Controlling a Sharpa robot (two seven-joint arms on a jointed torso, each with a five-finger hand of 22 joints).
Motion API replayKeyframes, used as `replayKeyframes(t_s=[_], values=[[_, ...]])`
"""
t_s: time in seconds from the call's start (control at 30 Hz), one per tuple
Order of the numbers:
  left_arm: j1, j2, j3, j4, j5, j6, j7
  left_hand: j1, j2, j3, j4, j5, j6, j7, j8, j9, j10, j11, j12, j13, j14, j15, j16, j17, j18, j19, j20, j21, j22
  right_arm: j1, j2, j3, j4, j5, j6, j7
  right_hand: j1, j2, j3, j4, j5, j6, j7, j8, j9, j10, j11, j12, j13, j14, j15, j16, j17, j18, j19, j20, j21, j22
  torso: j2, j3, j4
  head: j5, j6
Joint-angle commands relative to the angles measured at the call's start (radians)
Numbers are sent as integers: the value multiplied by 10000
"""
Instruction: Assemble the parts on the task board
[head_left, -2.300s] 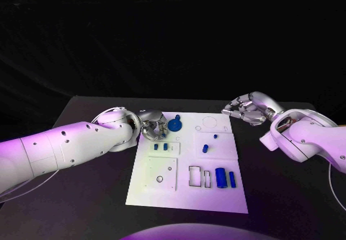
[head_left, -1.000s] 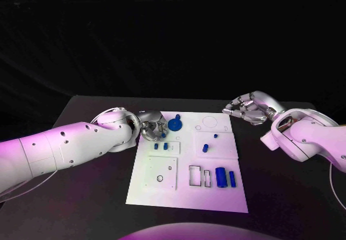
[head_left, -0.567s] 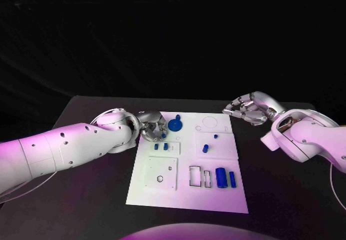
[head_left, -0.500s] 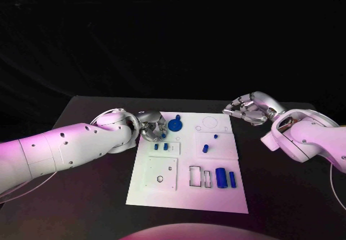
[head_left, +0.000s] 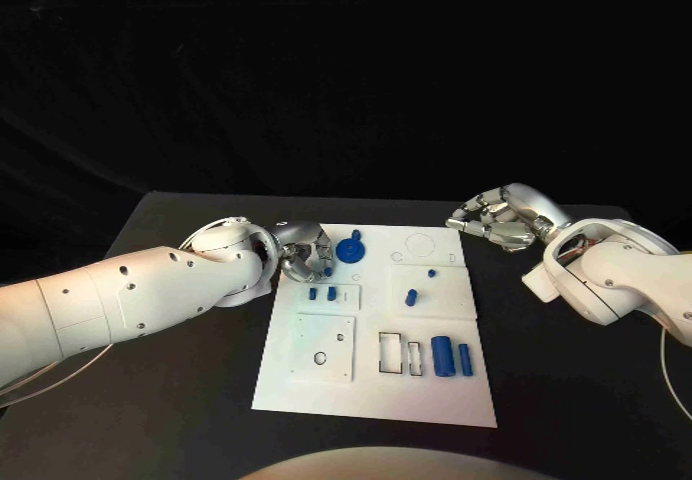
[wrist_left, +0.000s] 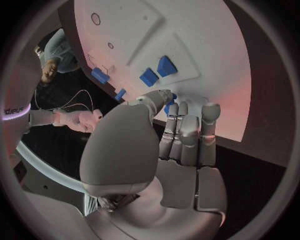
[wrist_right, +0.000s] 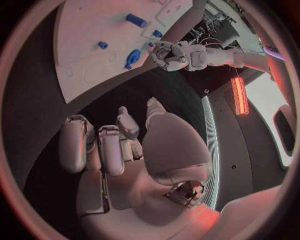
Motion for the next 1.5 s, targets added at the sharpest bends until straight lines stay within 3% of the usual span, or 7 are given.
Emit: replayKeyframes(t_s=[0.03, 0.43, 0.6, 0.87, 0.93, 1.2, 1.5], values=[[-3, 2, 5, 28, -19, -113, 62, -89, 10, -48, -1, 2, -70, 69, -47, 5, -117, 4, 76, 32, -55, 1, -34, -13, -10, -81, -6, -38, -10, -6, 2, 0, 3, -59, 8, 34, 55, 80, -61, 0, 61, -88, -9, 60, -13, -85, 8, -48, -4, 483, -66, -39, 279, 206, -55, -9, -48, 926, -1, 0, -2, -1, 1], [-7, -212, 16, 97, 42, -142, 55, -84, -34, -66, -44, 12, -269, 111, -154, -16, -341, 38, 299, 110, -102, 28, -28, -121, 6, -137, 20, -83, -77, -8, -2, 0, -56, -112, 52, -22, 302, 145, -267, -15, 62, -156, 0, 73, -53, -1337, 10, -1405, -1617, 315, -68, -371, -295, 333, -374, -10, -635, 578, -10, 3, 10, -12, 17], [-2, -542, 109, 294, 350, -231, 125, -49, -25, -40, -92, 20, -512, 110, -266, -37, -597, 72, 518, 172, -206, 60, -48, -301, 36, -262, 51, -169, -209, -10, -18, 0, -80, -692, 171, -73, 2761, 152, 344, -543, -74, -74, -47, 231, -96, -2706, -86, -3507, -3793, 81, -171, -967, -1123, 516, -808, -109, -1618, 24, -18, 0, 12, -37, 17], [68, -1230, 292, 681, 2783, -804, 717, 37, 66, 105, -166, 33, -425, 198, -201, 11, -832, 120, 727, 178, -759, 89, -415, -1348, 198, -942, 84, -639, -922, -37, -8, -1, -106, -2757, 861, -301, 3536, -1011, 2122, -36, -400, 440, -92, 200, -391, -2601, -54, -6752, -6793, -121, -123, -1478, -1766, 633, -1065, -94, -2479, -319, -13, -3, -2, -212, 92], [78, -1326, 305, 727, 3698, -1044, 1124, 12, 81, 257, -205, 22, -356, 246, -160, 45, -922, 138, 879, 131, -1912, 102, -1491, -3373, 310, -1589, 83, -1179, -1511, -60, 18, -1, -105, -3354, 1056, -385, 3490, -1185, 2513, -58, -472, 648, -128, 177, -438, -2514, -6, -7527, -7493, -123, -93, -1507, -1794, 643, -1097, -61, -2614, -353, -20, -6, -15, -274, 100], [91, -1634, 321, 978, 7499, -1990, 3409, -201, 286, 63, 99, -201, -229, 248, -112, 140, -746, 103, 1385, -1, -2547, 76, -3411, -4443, 304, -1955, 76, -2541, -2392, -393, 231, -15, -107, -5961, 1427, -927, 3372, -1636, 3376, -95, -489, 937, -122, 44, -537, -2474, 119, -8849, -8745, -158, -5, -1584, -1891, 668, -1148, -3, -2851, -369, -13, -5, -6, -553, 132], [92, -1736, 315, 906, 11099, -2051, 4577, -62, 284, 65, 947, -2300, 128, 88, -190, 188, 576, -90, 840, -546, -2505, -20, -4240, -4733, 293, -1605, 62, -3758, -3272, -633, 612, -22, -116, -7242, 1506, -1429, 3200, -1787, 3655, -90, -632, 980, -117, -81, -584, -2256, 134, -9132, -9150, 46, 17, -1307, -1497, 567, -813, -7, -2315, -27, -18, -9, -20, -702, 198]])
